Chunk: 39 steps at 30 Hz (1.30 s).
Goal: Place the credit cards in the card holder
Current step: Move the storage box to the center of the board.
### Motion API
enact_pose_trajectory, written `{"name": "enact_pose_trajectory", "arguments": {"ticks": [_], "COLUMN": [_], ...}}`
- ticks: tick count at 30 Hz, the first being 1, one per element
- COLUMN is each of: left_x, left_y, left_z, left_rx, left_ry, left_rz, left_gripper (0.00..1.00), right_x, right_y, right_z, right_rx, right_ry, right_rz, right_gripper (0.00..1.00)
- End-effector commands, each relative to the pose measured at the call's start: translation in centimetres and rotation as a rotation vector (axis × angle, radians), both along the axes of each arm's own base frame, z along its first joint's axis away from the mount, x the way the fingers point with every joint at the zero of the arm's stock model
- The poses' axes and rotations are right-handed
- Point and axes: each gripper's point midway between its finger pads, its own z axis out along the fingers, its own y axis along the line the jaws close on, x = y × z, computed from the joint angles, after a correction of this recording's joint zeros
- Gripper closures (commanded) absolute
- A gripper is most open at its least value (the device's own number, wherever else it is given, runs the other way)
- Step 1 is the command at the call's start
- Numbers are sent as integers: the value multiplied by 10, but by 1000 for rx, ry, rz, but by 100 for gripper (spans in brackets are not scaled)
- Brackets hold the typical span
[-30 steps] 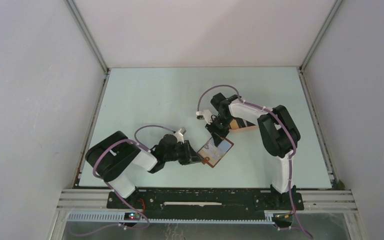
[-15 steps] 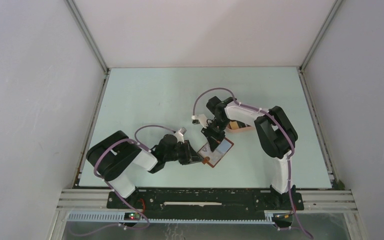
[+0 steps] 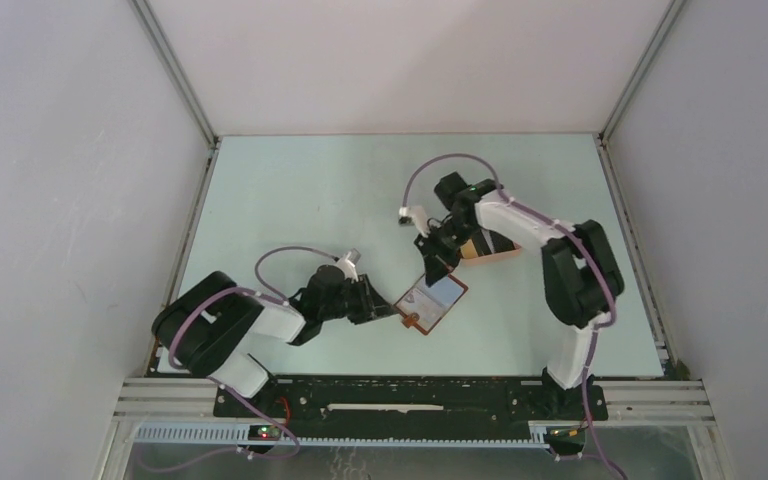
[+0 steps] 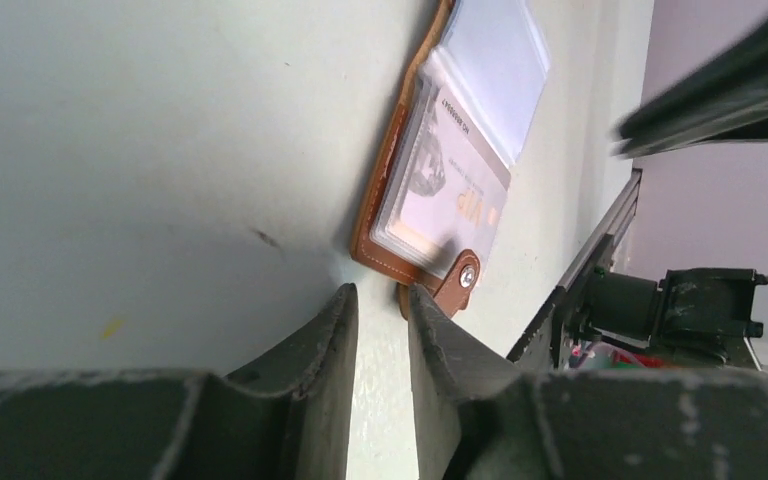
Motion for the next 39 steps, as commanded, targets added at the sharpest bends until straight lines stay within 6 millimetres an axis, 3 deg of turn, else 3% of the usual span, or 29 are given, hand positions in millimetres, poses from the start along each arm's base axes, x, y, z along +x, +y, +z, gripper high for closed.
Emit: {"name": "enact_pose_trajectory", "arguments": {"ticks": [1,6,13,16,20,24,32,39], "left_x": [9,29,61,67,68,69,65,63], "left_y": [24,36,49,59,69,80,100,103], "left_z": [3,38,144,177,204,213,204,191], "left_rx": [99,208,288,300,292,280,310,306], "left_ry": [-112,-303,-726,-849,-936,-921,-912,-899], "left_rz": [13,-9,7,53,119,201,280,292], "left_gripper": [68,66,60,50,30,10,6,4], "right_x": [10,32,85,103,124,143,164,168], "right_y": [-6,-27,-85,-108,-124,-123,-110,-114], "right_z": [67,101,125,119,87,58,11,1], "right_rx": [189,234,187,117,-19,-156,-394,-463], "right_ry": [-165,-314,-462,-502,-521,-525,-619,-647], "right_rz": [30,-54,-343,-449,-540,-646,-725,-734], "right_gripper": [86,83,70,63,57,54,45,44]}}
